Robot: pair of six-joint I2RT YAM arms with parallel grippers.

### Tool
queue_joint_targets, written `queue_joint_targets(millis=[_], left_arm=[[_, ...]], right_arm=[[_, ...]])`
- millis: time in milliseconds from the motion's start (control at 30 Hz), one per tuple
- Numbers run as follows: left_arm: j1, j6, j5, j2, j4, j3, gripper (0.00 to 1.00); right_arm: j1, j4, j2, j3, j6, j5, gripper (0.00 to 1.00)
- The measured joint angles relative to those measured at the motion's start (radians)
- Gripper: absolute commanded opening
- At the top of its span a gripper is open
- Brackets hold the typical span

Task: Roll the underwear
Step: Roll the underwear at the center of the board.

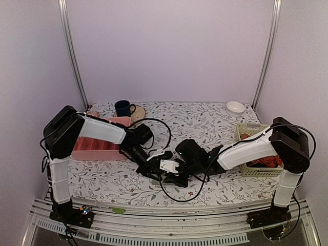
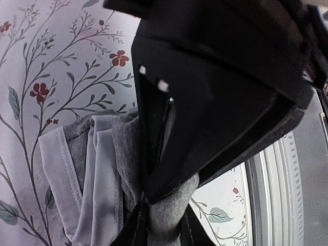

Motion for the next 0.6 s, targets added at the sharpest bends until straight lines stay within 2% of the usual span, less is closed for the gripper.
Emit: queue_joint_targets(millis=[200,533,600], left_arm=[[0.011,-0.018,-0.058,-0.075,0.045,-0.064,0.43],[0.058,-0.060,-0.230,-0.420,0.233,-0.264,0.50],[0.058,-0.065,-0.259,-0.481,0.279,-0.323,0.57]], right_arm=[[-0.011,-0.014,0.016,0.027,0.037,-0.056,0.00],[-0.128,-0.147,0.034,0.095,0.214,-0.350,0.00],[-0.153,-0.164,0.058,0.108,0.249,-0.411,0.00]])
